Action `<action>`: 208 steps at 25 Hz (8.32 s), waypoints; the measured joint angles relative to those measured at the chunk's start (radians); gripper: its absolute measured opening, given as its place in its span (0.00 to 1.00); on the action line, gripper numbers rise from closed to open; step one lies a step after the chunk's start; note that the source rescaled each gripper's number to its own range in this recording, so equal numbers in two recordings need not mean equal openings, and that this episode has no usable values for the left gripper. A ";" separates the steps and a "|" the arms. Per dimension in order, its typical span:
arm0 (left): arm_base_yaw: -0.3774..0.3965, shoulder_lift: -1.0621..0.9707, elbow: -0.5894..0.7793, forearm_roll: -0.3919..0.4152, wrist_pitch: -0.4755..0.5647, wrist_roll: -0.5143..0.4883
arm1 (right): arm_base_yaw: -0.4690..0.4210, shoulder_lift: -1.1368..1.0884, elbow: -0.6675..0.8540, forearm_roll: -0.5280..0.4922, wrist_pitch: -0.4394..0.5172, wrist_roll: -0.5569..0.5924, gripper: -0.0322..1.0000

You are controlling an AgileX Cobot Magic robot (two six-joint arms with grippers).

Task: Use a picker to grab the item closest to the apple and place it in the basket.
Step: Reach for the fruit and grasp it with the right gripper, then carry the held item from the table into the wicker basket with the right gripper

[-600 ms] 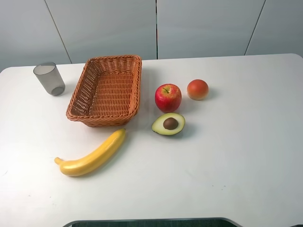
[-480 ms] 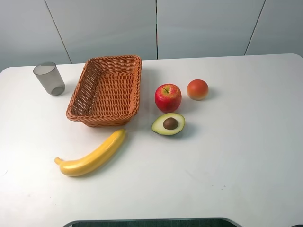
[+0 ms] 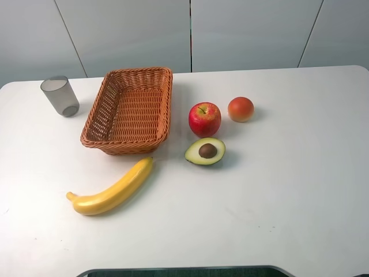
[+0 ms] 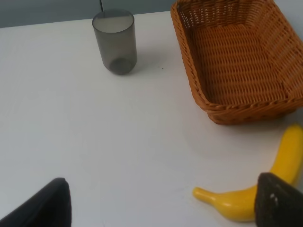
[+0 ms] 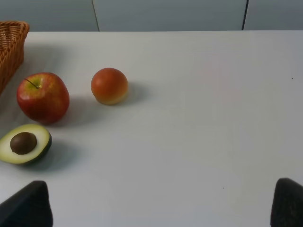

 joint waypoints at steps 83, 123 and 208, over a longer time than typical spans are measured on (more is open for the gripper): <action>0.000 0.000 0.000 0.000 0.000 0.004 | 0.604 1.402 -0.341 0.026 -0.326 -0.319 1.00; 0.000 0.000 0.000 0.000 0.000 -0.002 | 0.608 1.906 -0.441 0.046 -0.679 -0.448 1.00; 0.000 0.000 0.000 0.000 0.000 0.000 | 0.628 1.698 -0.580 -0.018 -0.292 -0.147 0.06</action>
